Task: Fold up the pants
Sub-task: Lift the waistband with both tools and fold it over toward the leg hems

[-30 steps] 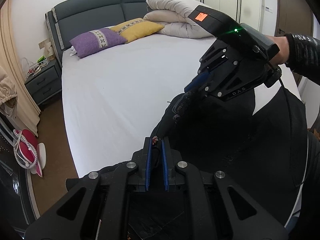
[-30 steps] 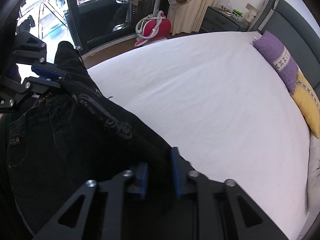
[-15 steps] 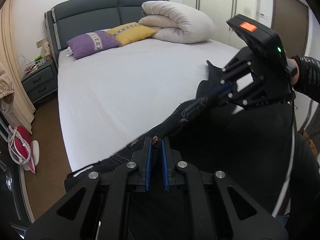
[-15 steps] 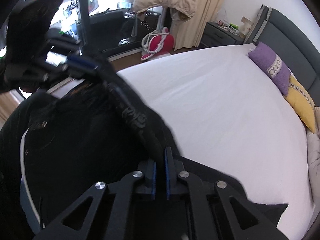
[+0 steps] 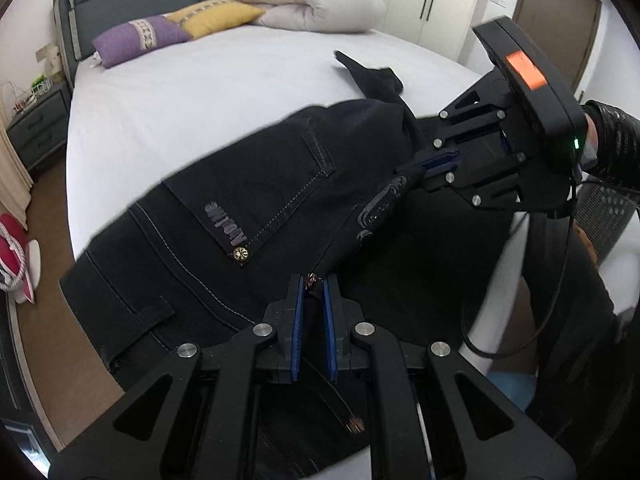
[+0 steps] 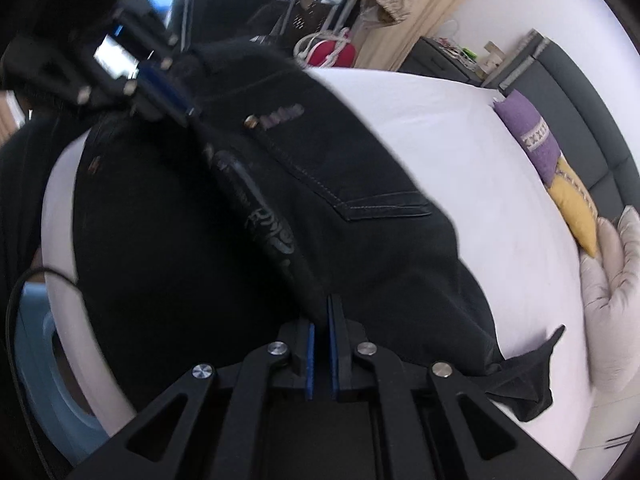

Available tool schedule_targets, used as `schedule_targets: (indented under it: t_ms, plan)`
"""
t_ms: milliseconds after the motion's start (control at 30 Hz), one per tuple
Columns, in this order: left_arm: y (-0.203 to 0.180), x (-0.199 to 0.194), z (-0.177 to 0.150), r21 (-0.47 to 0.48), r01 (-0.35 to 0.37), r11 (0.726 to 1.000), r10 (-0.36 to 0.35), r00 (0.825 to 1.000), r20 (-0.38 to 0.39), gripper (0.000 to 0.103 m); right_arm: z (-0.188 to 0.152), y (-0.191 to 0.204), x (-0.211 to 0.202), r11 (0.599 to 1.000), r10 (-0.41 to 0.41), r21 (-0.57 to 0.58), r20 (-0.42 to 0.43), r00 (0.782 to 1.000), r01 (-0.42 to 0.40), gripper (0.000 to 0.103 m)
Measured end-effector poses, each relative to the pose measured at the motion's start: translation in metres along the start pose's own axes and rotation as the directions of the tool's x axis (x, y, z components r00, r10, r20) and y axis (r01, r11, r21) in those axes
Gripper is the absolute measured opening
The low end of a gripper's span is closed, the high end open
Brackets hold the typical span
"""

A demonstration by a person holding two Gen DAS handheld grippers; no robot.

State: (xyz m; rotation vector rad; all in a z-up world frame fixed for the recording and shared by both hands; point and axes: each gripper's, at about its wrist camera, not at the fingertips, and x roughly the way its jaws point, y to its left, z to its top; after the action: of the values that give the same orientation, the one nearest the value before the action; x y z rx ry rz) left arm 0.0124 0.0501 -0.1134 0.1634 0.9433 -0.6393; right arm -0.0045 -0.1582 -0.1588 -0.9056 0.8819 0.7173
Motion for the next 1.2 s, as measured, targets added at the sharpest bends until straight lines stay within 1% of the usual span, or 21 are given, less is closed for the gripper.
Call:
schedule_targets:
  t_ms: [167,333,500,533,633,700,867,967,1000,1033,1067,1133,1200]
  plan:
    - [-0.028,0.0,-0.017,0.021,0.002,1.0,-0.001,0.999,-0.044,0.008,-0.009,0.042,-0.006,0.997,-0.043,-0.067,-0.03,0.999,0.041,0.005]
    - [-0.047,-0.009,-0.034,0.035,0.031,0.999,-0.029,0.997,-0.076,0.008,-0.009,0.071,-0.018,0.99,-0.076,-0.12,-0.048,0.996,0.07,0.005]
    - [-0.059,-0.015,-0.038,0.049,0.062,0.997,-0.057,0.993,-0.099,0.008,-0.009,0.096,-0.027,0.983,-0.104,-0.158,-0.073,0.992,0.092,0.005]
    - [-0.062,-0.014,-0.041,0.048,0.063,0.997,-0.058,0.993,-0.104,0.008,-0.009,0.095,-0.027,0.984,-0.105,-0.154,-0.076,0.992,0.093,0.005]
    - [-0.06,-0.008,-0.027,0.048,0.06,0.997,-0.055,0.992,-0.112,0.008,-0.003,0.097,-0.03,0.985,-0.109,-0.145,-0.09,0.99,0.095,0.005]
    - [-0.063,-0.003,-0.025,0.043,0.059,0.997,-0.053,0.992,-0.116,0.008,-0.002,0.102,-0.033,0.987,-0.108,-0.131,-0.095,0.99,0.095,0.005]
    - [-0.057,-0.005,-0.032,0.031,0.052,0.998,-0.047,0.992,-0.119,0.008,0.0,0.108,-0.027,0.983,-0.121,-0.148,-0.106,0.987,0.105,0.006]
    - [-0.052,-0.005,-0.04,0.019,0.055,0.998,-0.052,0.992,-0.116,0.009,-0.001,0.107,-0.024,0.987,-0.106,-0.136,-0.113,0.988,0.09,0.007]
    - [-0.054,-0.002,-0.039,0.016,0.049,0.999,-0.047,0.992,-0.121,0.011,-0.003,0.107,-0.019,0.986,-0.103,-0.141,-0.119,0.988,0.085,0.008]
    - [-0.043,-0.01,-0.04,0.009,0.048,0.999,-0.046,0.991,-0.125,0.012,-0.004,0.11,-0.016,0.986,-0.103,-0.144,-0.12,0.987,0.085,0.009]
    - [-0.041,-0.009,-0.042,0.001,0.048,0.999,-0.048,0.991,-0.127,0.013,-0.006,0.112,-0.013,0.986,-0.107,-0.14,-0.116,0.987,0.091,0.009]
    - [-0.038,-0.016,-0.041,-0.008,0.056,0.998,-0.056,0.989,-0.139,0.016,-0.006,0.112,-0.011,0.99,-0.105,-0.102,-0.115,0.988,0.093,0.01]
    - [-0.037,-0.026,-0.037,-0.022,0.06,0.998,-0.062,0.987,-0.151,0.016,-0.006,0.106,-0.012,0.995,-0.091,-0.037,-0.111,0.99,0.087,0.01]
